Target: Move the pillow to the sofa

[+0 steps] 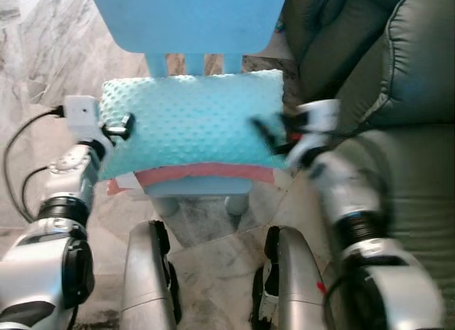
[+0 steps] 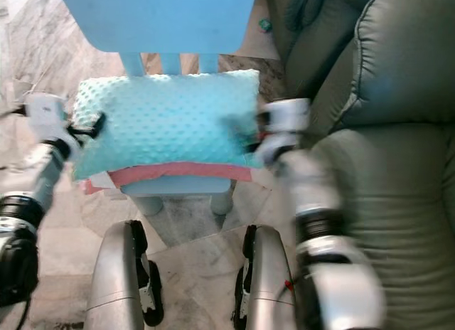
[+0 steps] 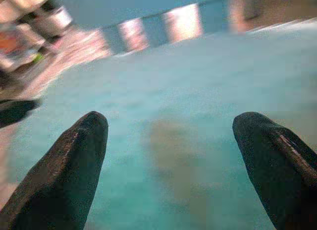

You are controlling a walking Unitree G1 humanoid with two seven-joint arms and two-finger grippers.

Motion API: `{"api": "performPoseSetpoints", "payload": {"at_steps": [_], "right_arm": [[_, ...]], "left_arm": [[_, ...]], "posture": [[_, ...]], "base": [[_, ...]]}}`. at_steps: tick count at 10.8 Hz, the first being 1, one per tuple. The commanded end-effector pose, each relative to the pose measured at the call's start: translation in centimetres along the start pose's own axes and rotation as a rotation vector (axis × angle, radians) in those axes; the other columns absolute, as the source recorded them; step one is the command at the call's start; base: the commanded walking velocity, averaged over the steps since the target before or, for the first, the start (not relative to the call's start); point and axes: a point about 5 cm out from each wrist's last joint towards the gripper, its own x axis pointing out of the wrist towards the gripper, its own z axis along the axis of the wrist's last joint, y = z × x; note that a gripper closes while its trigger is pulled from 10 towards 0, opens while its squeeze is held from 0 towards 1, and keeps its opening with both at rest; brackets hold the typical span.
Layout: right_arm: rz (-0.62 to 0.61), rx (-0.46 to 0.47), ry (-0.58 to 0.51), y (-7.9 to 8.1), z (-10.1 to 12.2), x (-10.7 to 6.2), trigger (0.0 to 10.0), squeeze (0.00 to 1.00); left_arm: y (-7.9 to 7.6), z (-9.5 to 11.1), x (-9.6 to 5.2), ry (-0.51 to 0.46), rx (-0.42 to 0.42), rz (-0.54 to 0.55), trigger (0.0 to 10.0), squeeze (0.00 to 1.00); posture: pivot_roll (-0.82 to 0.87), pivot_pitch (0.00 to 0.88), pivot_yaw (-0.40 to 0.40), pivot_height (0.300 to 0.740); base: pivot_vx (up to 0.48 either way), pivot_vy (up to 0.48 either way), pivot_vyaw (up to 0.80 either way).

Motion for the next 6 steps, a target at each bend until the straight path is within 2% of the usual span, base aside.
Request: {"api": "performPoseSetpoints", "payload": {"at_steps": [1, 2, 3, 6], "right_arm": [[-0.013, -0.013, 0.062, 0.3, -2.3, -0.8, 10.0, 0.0], [-0.02, -0.022, 0.078, 0.5, -2.9, -1.0, 10.0, 0.0], [-0.051, -0.106, 0.09, -0.1, -3.0, -1.8, 10.0, 0.0], [-0.137, -0.166, 0.059, -2.6, -0.6, -3.1, 10.0, 0.0]], "left_arm": [[-0.1, -1.8, -0.4, 0.066, 0.007, 0.005, 10.0, 0.0], [-0.4, -2.2, -0.4, 0.08, 0.008, -0.004, 10.0, 0.0], [-0.3, -2.4, -0.5, 0.09, 0.009, -0.017, 10.0, 0.0], [1.0, -1.4, -0.5, 0.072, -0.005, 0.031, 10.0, 0.0]], "posture": [[-0.08, 0.402, -0.03, 0.56], [-0.08, 0.403, -0.028, 0.56], [-0.08, 0.407, -0.027, 0.56], [-0.09, 0.414, -0.032, 0.56]], "base": [[0.0, 0.0, 0.0], [0.0, 0.0, 0.0], [0.0, 0.0, 0.0], [0.0, 0.0, 0.0]]}}
